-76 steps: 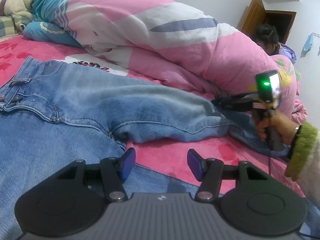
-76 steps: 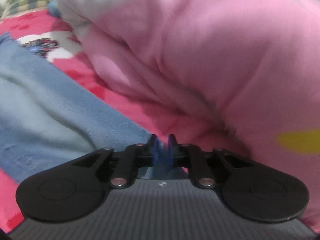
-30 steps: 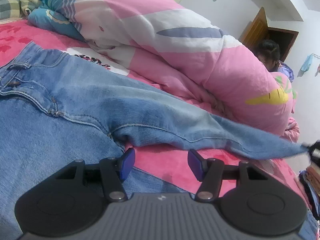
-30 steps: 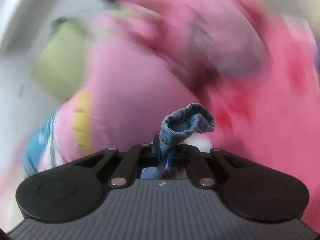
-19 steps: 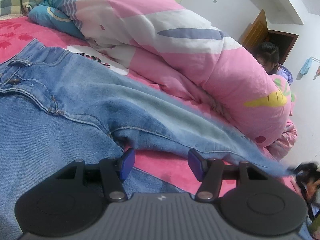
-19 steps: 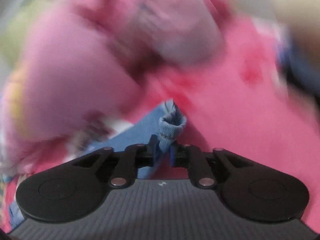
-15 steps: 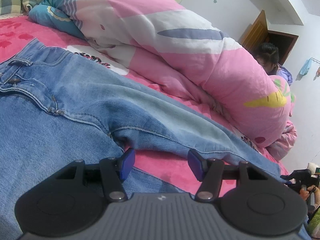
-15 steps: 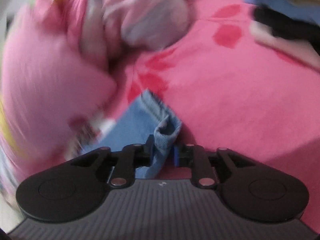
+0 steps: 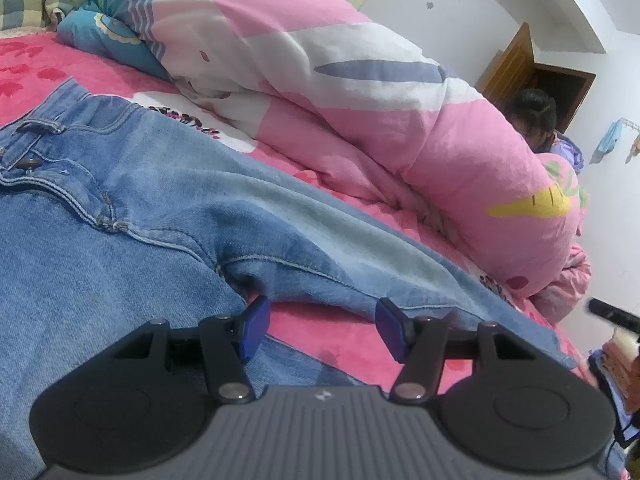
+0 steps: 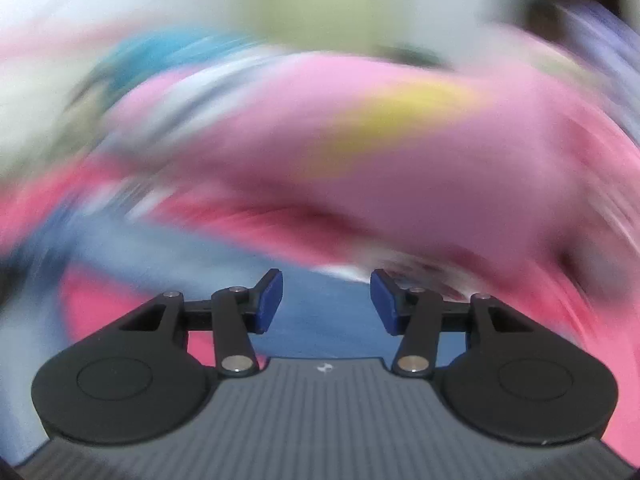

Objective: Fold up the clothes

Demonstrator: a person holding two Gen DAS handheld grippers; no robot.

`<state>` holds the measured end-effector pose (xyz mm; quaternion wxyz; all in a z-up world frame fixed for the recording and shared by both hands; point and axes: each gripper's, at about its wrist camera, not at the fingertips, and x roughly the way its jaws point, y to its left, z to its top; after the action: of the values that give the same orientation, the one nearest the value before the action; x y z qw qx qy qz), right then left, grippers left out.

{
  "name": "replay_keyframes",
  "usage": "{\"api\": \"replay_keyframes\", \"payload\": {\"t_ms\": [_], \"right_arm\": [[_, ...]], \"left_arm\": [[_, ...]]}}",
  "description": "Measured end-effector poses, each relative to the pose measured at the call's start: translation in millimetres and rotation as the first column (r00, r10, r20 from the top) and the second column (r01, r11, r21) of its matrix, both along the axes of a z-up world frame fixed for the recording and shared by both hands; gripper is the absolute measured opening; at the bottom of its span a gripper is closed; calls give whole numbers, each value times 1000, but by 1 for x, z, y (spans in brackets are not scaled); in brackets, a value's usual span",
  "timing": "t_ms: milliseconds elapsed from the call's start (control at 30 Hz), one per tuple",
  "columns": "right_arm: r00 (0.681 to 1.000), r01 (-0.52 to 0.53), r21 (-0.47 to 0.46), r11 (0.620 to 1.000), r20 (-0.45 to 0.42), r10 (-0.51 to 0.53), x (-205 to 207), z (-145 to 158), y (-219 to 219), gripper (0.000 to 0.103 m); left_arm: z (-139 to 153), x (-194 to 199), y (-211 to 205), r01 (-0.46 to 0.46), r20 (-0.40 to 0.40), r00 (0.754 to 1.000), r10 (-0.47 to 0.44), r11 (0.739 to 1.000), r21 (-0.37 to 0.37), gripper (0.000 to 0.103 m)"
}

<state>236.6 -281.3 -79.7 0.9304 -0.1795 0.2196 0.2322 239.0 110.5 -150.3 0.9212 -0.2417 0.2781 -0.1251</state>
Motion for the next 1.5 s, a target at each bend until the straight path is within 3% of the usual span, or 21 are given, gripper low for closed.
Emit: {"api": "replay_keyframes", "payload": {"t_ms": [67,133,367,433,633,700,800,867,967,1033,1100,1167,1200,1333,1433,1500], "right_arm": [[991,-133,-171,976,2,135,0,-20,51,46],[972,-227,-318,920,-12,236,5,-41,92,44],[936,-299,-574,762,-23,350,40,-82,145,36],[936,-300,-564,769,-17,352,41,-75,144,4],[940,-306,-469,828,-11,341,36,-46,123,4],[938,-326,-469,821,-50,344,39,-54,123,4],[933,-327,-560,761,-64,354,44,-83,133,6],[933,-309,-609,731,-44,358,42,-95,138,6],[924,-306,-588,749,8,383,25,-77,137,17],[905,-327,-568,755,42,423,11,-64,136,32],[889,-353,-563,748,48,455,4,-60,138,34],[878,-371,-564,737,44,476,4,-64,140,34],[875,-378,-567,732,40,483,5,-67,142,34],[861,-404,-577,710,23,509,12,-80,146,32],[850,-423,-584,693,10,527,17,-89,149,32],[843,-436,-583,686,1,537,20,-92,150,31]], "left_arm": [[-1,-1,2,1,-1,1000,-1,1000,-16,60],[-1,0,3,3,-3,1000,-3,1000,-27,60],[-2,3,4,11,-10,1000,-11,999,-47,60],[-2,4,3,11,-11,1000,-11,999,-48,60],[-1,0,7,13,-15,1000,-14,998,-57,59],[-1,-1,9,14,-17,1000,-15,998,-67,59],[0,-2,9,12,-12,1000,-13,998,-64,59],[5,-4,5,13,-2,1000,-13,999,-32,59],[14,-13,-1,22,17,1000,-22,1000,19,60],[27,-15,-7,30,8,1000,-30,996,88,59],[42,-16,-17,46,10,999,-49,979,198,59],[58,-18,-30,78,33,995,-94,940,333,60],[65,-17,-38,97,41,991,-125,906,413,60],[61,2,-71,172,6,969,-249,687,706,59],[36,26,-87,280,-110,936,-335,515,811,56],[23,32,-91,307,-139,916,-376,437,845,56]]}}
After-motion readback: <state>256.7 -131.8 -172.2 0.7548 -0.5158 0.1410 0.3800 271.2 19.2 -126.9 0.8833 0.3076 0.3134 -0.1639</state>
